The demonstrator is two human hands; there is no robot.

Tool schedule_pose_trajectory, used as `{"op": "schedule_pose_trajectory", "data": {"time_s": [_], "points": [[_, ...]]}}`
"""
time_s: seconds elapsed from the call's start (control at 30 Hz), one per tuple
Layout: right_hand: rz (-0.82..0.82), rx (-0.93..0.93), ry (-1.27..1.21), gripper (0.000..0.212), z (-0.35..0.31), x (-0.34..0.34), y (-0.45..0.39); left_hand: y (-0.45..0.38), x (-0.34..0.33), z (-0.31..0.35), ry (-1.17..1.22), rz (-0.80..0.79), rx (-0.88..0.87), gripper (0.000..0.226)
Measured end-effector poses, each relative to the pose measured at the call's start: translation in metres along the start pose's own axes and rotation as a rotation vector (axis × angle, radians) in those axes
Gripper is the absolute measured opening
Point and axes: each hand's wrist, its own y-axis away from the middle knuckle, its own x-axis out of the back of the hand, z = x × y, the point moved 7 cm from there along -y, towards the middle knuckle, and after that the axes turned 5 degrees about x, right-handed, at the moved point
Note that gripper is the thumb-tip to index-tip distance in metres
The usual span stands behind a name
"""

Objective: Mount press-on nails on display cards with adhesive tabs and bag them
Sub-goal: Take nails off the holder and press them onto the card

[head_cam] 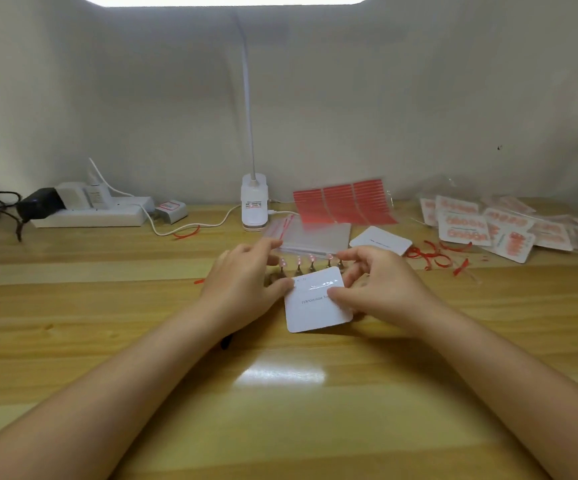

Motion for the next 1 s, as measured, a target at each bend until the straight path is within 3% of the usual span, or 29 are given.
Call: {"op": "schedule_pose_trajectory", "data": {"time_s": [0.17,0.47,0.7,0.83,1.0], "points": [[-0.085,0.147,0.215,0.041,-0.006,-0.008,0.002,-0.002,-0.004,0.0,-0.078,0.03,-0.049,0.058],[-0.212,0.186,0.269,0.042,-0.005,-0.013,0.002,-0.001,-0.008,-0.006,-0.054,0.017,-0.048,0.06],[0.048,0.237,0.12,0.007,-0.008,-0.011,0.002,-0.001,0.0,-0.005,0.096,0.102,-0.05,0.053],[0.192,0.305,0.053,0.009,-0.016,-0.009,0.006,0.008,0.01,0.01,0.204,0.187,-0.129,0.06],[0.226,0.328,-0.042,0.01,-0.015,-0.011,0.008,0.021,0.014,0.029,0.27,0.21,-0.215,0.068]]}}
